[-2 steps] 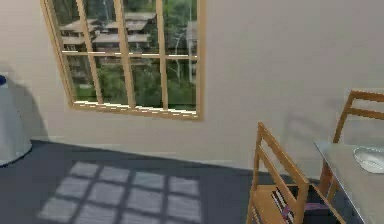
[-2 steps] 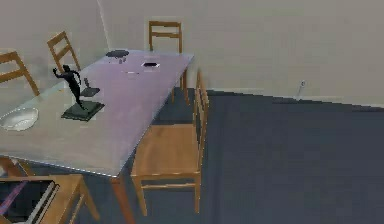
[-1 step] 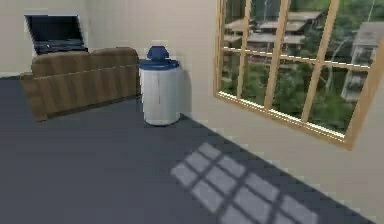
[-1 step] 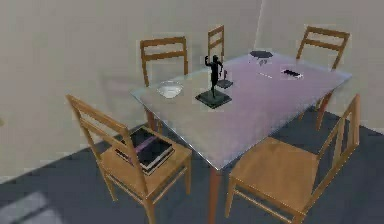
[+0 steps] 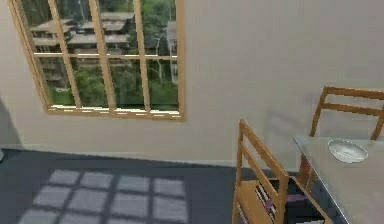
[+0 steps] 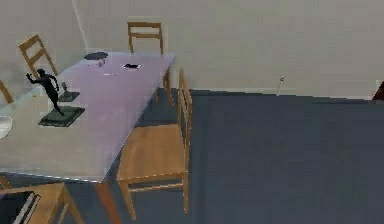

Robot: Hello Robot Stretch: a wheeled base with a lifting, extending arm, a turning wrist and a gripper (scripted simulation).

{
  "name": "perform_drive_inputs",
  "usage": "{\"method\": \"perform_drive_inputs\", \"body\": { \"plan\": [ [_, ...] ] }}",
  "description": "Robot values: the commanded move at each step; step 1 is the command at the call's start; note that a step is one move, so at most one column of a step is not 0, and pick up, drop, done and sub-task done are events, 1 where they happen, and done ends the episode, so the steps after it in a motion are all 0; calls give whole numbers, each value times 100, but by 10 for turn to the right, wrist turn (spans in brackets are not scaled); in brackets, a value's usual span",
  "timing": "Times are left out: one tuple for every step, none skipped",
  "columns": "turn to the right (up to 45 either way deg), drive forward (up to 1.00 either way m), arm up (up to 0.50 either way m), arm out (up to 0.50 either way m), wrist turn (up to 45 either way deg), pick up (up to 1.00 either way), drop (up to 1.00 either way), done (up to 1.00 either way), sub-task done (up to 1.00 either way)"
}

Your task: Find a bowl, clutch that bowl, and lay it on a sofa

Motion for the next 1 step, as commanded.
{"method": "perform_drive_inputs", "body": {
  "plan": [
    [0, 75, 0, 0, 0, 0, 0, 0, 0]
  ]
}}
